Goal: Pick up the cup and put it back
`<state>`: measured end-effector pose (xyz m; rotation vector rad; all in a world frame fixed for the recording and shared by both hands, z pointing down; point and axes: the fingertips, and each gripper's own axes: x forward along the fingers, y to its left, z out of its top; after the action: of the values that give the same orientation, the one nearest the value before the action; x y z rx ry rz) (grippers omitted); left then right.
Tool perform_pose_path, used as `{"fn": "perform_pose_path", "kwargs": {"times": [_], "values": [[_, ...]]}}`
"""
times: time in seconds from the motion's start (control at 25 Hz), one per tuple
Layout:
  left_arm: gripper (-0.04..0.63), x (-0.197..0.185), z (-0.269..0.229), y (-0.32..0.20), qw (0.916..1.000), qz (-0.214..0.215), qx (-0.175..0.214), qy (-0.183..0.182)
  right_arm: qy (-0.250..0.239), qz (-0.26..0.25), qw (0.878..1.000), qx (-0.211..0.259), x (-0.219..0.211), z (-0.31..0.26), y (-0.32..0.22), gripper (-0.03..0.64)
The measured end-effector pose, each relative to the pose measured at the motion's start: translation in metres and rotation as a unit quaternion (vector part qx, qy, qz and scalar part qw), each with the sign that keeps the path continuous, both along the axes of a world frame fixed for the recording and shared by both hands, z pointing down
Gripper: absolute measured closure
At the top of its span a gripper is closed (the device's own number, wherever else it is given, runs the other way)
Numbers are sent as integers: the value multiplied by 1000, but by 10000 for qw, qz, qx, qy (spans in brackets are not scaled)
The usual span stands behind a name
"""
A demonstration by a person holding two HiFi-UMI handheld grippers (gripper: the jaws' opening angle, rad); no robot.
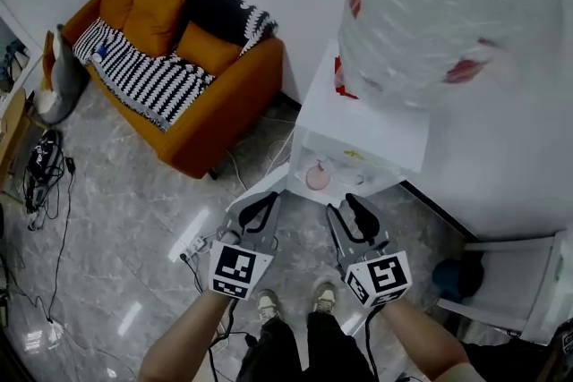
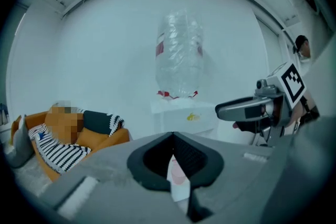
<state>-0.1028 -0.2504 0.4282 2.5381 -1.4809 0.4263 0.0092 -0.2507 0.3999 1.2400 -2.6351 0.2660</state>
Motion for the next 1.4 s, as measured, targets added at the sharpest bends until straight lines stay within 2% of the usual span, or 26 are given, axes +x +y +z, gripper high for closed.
{"fn": "perform_pose_path", "kwargs": {"times": [0.2, 0.36, 0.48, 0.6, 0.72, 0.84, 1.08, 1.28, 1.4], "values": [[594, 8, -73, 24, 9997, 118, 197, 26, -294, -164, 9993, -166, 4, -79, 35, 506], [592, 12, -135, 44, 9990, 106, 422, 125, -545, -283, 9981, -49, 1, -151, 58, 528], [592, 16, -172, 62, 9978, 249, 607, -21, -730, -346, 9967, -48, 0, -199, 72, 534], [592, 19, -211, 83, 9974, 209, 653, 242, -658, -438, 9969, 62, 3, -238, 86, 539], [592, 17, -241, 101, 9964, 211, 751, 341, -412, -503, 9977, 205, 9, -264, 100, 560], [594, 17, -274, 116, 9959, 26, 760, 481, -309, -507, 9977, 336, 16, -287, 117, 579], [592, 25, -315, 144, 9941, -76, 1073, 157, -624, -582, 9957, 366, 30, -329, 151, 613], [592, 37, -337, 164, 9920, 11, 1240, 238, -477, -698, 9947, 587, 36, -350, 168, 614], [592, 36, -344, 171, 9922, -37, 1243, 123, -469, -713, 9933, 776, 41, -357, 172, 614]]}}
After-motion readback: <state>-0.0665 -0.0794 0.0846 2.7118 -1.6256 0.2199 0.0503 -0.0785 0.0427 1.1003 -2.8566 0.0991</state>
